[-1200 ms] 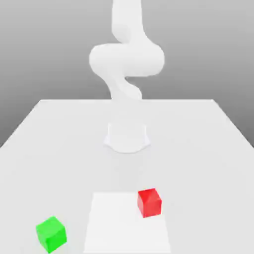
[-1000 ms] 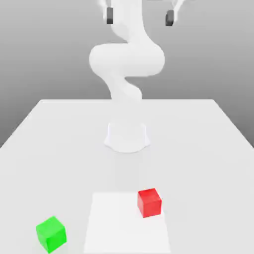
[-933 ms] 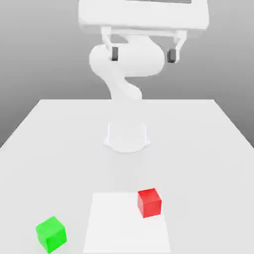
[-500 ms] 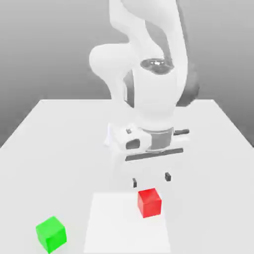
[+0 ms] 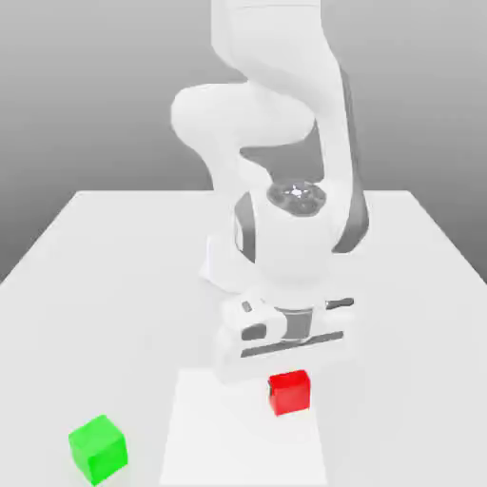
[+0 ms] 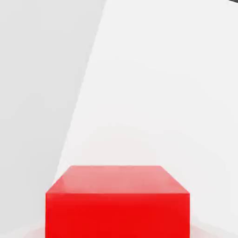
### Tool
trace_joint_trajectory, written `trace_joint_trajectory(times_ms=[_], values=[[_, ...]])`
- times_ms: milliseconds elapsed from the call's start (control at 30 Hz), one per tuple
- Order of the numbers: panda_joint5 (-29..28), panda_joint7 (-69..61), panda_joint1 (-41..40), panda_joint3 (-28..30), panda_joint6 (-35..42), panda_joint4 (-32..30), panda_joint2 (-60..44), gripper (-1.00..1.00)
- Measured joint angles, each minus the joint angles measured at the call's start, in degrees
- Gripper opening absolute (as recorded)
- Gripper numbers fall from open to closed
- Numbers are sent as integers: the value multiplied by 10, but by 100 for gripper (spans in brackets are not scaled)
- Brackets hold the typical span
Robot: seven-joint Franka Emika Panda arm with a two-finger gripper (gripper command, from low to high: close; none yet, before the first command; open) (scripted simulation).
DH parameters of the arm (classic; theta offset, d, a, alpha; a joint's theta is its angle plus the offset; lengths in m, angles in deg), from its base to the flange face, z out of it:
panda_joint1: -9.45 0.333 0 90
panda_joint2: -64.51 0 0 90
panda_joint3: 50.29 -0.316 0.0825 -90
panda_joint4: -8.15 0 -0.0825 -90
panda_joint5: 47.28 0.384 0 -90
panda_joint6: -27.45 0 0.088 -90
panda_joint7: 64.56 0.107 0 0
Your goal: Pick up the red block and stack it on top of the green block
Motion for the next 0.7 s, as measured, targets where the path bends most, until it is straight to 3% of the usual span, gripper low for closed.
trace_joint_trajectory(times_ms=[167, 467, 600, 633, 700], values=[[24, -7, -1, 10, 81, 7, 74, -100], [48, 84, -154, 122, 191, 186, 3, -100], [73, 78, -173, 123, 144, 210, -69, -100], [80, 73, -177, 118, 126, 211, -89, 100], [80, 73, -177, 118, 126, 211, -89, 100]])
